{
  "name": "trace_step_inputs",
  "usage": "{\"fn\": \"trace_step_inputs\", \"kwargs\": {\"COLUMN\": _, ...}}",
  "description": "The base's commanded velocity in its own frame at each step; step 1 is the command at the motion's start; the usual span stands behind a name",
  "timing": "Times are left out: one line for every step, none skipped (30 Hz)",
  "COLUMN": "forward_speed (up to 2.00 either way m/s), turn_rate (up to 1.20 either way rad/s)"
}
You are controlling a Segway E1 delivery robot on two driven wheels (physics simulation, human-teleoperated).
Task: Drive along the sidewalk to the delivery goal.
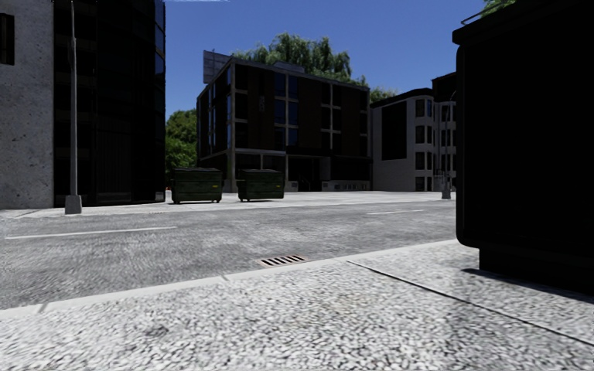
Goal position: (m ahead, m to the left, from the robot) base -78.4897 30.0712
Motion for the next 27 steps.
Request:
{"fn": "trace_step_inputs", "kwargs": {"forward_speed": 0.0, "turn_rate": 0.41}}
{"fn": "trace_step_inputs", "kwargs": {"forward_speed": 0.0, "turn_rate": 0.41}}
{"fn": "trace_step_inputs", "kwargs": {"forward_speed": 0.0, "turn_rate": 0.41}}
{"fn": "trace_step_inputs", "kwargs": {"forward_speed": 0.0, "turn_rate": 0.41}}
{"fn": "trace_step_inputs", "kwargs": {"forward_speed": 0.0, "turn_rate": 0.41}}
{"fn": "trace_step_inputs", "kwargs": {"forward_speed": 0.0, "turn_rate": 0.41}}
{"fn": "trace_step_inputs", "kwargs": {"forward_speed": 0.0, "turn_rate": 0.41}}
{"fn": "trace_step_inputs", "kwargs": {"forward_speed": 0.0, "turn_rate": 0.41}}
{"fn": "trace_step_inputs", "kwargs": {"forward_speed": 0.0, "turn_rate": 0.41}}
{"fn": "trace_step_inputs", "kwargs": {"forward_speed": 0.0, "turn_rate": 0.41}}
{"fn": "trace_step_inputs", "kwargs": {"forward_speed": 0.0, "turn_rate": 0.42}}
{"fn": "trace_step_inputs", "kwargs": {"forward_speed": 0.0, "turn_rate": 0.42}}
{"fn": "trace_step_inputs", "kwargs": {"forward_speed": 0.0, "turn_rate": 0.43}}
{"fn": "trace_step_inputs", "kwargs": {"forward_speed": 0.0, "turn_rate": 0.43}}
{"fn": "trace_step_inputs", "kwargs": {"forward_speed": 0.0, "turn_rate": 0.45}}
{"fn": "trace_step_inputs", "kwargs": {"forward_speed": 0.0, "turn_rate": 0.45}}
{"fn": "trace_step_inputs", "kwargs": {"forward_speed": 0.0, "turn_rate": 0.49}}
{"fn": "trace_step_inputs", "kwargs": {"forward_speed": 0.0, "turn_rate": 0.5}}
{"fn": "trace_step_inputs", "kwargs": {"forward_speed": 0.0, "turn_rate": 0.51}}
{"fn": "trace_step_inputs", "kwargs": {"forward_speed": 0.0, "turn_rate": 0.51}}
{"fn": "trace_step_inputs", "kwargs": {"forward_speed": 0.0, "turn_rate": 0.52}}
{"fn": "trace_step_inputs", "kwargs": {"forward_speed": 0.0, "turn_rate": 0.53}}
{"fn": "trace_step_inputs", "kwargs": {"forward_speed": 0.0, "turn_rate": 0.55}}
{"fn": "trace_step_inputs", "kwargs": {"forward_speed": 0.0, "turn_rate": 0.55}}
{"fn": "trace_step_inputs", "kwargs": {"forward_speed": 0.0, "turn_rate": 0.55}}
{"fn": "trace_step_inputs", "kwargs": {"forward_speed": 0.0, "turn_rate": 0.56}}
{"fn": "trace_step_inputs", "kwargs": {"forward_speed": 0.0, "turn_rate": 0.56}}
